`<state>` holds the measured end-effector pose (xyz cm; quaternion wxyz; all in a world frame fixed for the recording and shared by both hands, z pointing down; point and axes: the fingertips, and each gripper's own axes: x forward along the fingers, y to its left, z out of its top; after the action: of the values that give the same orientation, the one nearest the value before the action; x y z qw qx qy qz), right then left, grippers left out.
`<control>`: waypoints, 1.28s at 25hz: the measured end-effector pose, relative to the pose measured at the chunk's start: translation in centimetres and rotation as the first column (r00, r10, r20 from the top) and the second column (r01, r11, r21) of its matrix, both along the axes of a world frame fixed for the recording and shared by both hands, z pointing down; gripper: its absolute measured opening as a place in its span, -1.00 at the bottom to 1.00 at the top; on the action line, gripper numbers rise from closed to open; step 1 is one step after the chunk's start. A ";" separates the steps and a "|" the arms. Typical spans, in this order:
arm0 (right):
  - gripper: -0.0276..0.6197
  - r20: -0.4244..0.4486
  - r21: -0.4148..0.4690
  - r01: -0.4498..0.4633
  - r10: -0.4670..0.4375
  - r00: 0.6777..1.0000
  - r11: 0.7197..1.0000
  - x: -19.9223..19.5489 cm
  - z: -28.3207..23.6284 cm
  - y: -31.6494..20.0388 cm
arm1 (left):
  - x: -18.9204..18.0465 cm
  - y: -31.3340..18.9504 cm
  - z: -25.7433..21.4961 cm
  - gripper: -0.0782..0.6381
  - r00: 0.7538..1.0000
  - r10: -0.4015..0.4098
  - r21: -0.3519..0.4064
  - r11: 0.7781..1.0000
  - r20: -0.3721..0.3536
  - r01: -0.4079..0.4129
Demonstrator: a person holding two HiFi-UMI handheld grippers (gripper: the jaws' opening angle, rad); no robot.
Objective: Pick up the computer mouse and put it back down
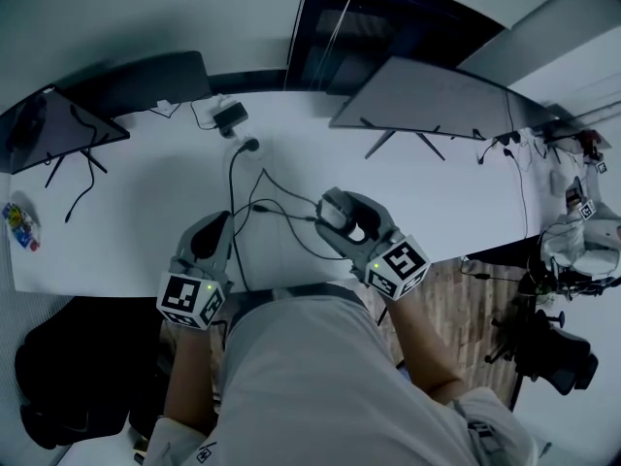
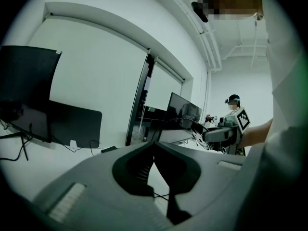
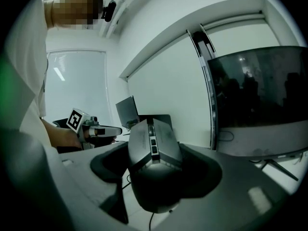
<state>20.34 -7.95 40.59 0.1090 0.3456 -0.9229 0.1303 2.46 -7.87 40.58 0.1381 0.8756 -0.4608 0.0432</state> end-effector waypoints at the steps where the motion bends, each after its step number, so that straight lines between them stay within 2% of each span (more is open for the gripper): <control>1: 0.05 0.000 0.002 0.003 -0.003 1.000 1.000 0.1 0.0 0.1 | 0.1 0.1 -0.1 -0.77 1.000 -0.002 0.001 1.000 0.001 0.002; 8: 0.05 0.001 0.001 0.037 -0.037 0.999 0.999 0.1 0.1 0.0 | -0.2 0.8 -0.3 -0.77 0.999 -0.039 0.000 0.999 0.006 0.039; 15: 0.05 -0.007 -0.009 0.094 -0.094 0.996 0.996 -1.7 0.7 -0.5 | -2.3 2.1 0.1 -0.77 0.994 -0.106 -0.014 0.994 0.014 0.106; 23: 0.05 -0.027 -0.041 0.161 -0.162 0.986 0.986 -5.6 1.9 -1.8 | -6.1 4.1 0.9 -0.77 0.979 -0.202 -0.040 0.978 0.014 0.203; 32: 0.05 -0.059 -0.083 0.232 -0.237 0.970 0.969 -12.0 3.5 -2.7 | -11.3 7.1 1.8 -0.77 0.955 -0.297 -0.074 0.952 0.021 0.298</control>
<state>8.29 -10.64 44.07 0.1680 0.2340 -0.9475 0.1391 -8.86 -0.74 42.37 0.1743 0.7901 -0.5860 0.0437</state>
